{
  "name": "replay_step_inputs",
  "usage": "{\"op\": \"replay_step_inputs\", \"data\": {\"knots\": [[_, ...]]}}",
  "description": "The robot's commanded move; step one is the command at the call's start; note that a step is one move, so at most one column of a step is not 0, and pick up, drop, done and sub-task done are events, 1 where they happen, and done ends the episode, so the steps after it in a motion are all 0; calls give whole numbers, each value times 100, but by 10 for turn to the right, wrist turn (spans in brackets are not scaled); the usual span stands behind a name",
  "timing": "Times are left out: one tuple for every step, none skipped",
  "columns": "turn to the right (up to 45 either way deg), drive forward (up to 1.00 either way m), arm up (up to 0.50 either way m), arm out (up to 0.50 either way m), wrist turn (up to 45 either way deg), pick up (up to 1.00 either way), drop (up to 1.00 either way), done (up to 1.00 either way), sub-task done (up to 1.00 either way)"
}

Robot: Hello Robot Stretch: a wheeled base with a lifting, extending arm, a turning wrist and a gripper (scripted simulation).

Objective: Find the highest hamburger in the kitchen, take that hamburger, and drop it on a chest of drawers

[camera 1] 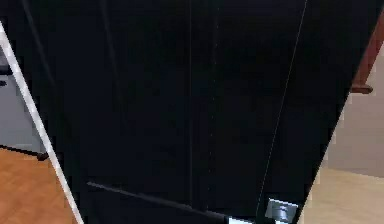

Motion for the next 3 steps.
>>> {"op": "replay_step_inputs", "data": {"knots": [[-450, 0, 0, 0, 0, 0, 0, 0, 0], [-120, 0, 0, 0, 0, 0, 0, 0, 0], [0, 60, 0, 0, 0, 0, 0, 0, 0]]}}
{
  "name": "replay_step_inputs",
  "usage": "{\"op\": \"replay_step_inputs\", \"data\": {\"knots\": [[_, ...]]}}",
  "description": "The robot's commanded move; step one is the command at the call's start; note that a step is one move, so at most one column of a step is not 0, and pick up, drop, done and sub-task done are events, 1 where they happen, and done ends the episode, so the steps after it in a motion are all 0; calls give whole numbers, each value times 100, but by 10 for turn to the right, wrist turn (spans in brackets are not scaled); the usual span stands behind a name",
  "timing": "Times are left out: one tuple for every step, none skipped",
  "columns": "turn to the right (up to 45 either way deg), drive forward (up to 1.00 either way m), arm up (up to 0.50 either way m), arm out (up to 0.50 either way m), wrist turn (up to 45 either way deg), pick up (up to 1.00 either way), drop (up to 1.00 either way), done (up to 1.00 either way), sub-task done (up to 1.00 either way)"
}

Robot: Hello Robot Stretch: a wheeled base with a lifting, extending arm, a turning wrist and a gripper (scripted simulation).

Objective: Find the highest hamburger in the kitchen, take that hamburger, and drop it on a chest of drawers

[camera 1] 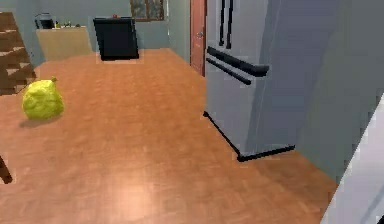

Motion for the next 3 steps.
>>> {"op": "replay_step_inputs", "data": {"knots": [[-180, 0, 0, 0, 0, 0, 0, 0, 0], [0, 45, 0, 0, 0, 0, 0, 0, 0], [-450, 0, 0, 0, 0, 0, 0, 0, 0]]}}
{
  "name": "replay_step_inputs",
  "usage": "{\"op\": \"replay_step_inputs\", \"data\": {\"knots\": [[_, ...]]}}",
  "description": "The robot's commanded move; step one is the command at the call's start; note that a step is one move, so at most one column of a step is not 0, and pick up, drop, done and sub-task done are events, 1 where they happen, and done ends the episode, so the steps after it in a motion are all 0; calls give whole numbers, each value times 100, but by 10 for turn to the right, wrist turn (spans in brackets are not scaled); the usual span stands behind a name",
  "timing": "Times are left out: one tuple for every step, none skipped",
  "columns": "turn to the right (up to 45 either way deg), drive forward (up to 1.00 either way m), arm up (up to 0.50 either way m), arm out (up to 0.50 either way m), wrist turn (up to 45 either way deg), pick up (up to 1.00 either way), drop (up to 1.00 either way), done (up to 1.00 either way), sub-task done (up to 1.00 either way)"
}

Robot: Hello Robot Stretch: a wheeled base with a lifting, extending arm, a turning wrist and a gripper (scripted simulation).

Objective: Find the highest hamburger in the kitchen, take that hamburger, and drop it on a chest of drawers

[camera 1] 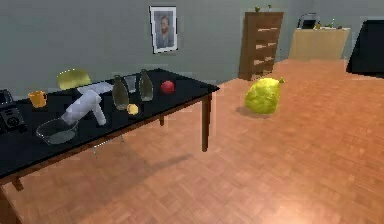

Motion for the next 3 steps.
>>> {"op": "replay_step_inputs", "data": {"knots": [[-210, 0, 0, 0, 0, 0, 0, 0, 0], [0, 45, 0, 0, 0, 0, 0, 0, 0], [450, 0, 0, 0, 0, 0, 0, 0, 0]]}}
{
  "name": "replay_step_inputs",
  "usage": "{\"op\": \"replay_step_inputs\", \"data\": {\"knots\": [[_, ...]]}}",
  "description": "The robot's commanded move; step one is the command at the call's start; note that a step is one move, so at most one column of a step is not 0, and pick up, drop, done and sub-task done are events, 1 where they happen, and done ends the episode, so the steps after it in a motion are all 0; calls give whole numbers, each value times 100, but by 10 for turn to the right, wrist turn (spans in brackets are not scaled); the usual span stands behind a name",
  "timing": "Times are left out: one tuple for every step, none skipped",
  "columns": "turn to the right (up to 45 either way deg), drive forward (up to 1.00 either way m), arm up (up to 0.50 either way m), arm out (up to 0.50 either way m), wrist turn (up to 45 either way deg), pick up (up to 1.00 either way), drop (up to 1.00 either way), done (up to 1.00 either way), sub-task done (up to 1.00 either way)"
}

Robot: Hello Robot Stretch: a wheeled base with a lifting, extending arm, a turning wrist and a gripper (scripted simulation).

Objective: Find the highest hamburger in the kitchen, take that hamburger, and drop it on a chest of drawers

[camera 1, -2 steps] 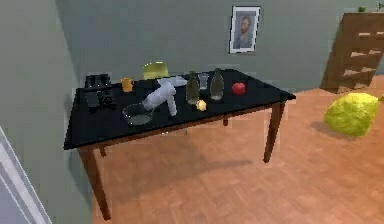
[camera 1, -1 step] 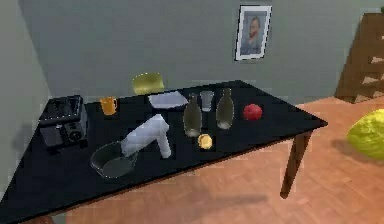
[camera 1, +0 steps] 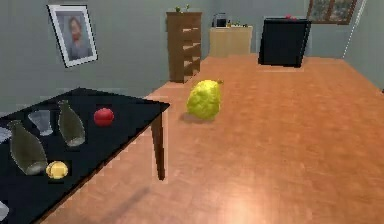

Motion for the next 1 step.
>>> {"op": "replay_step_inputs", "data": {"knots": [[210, 0, 0, 0, 0, 0, 0, 0, 0]]}}
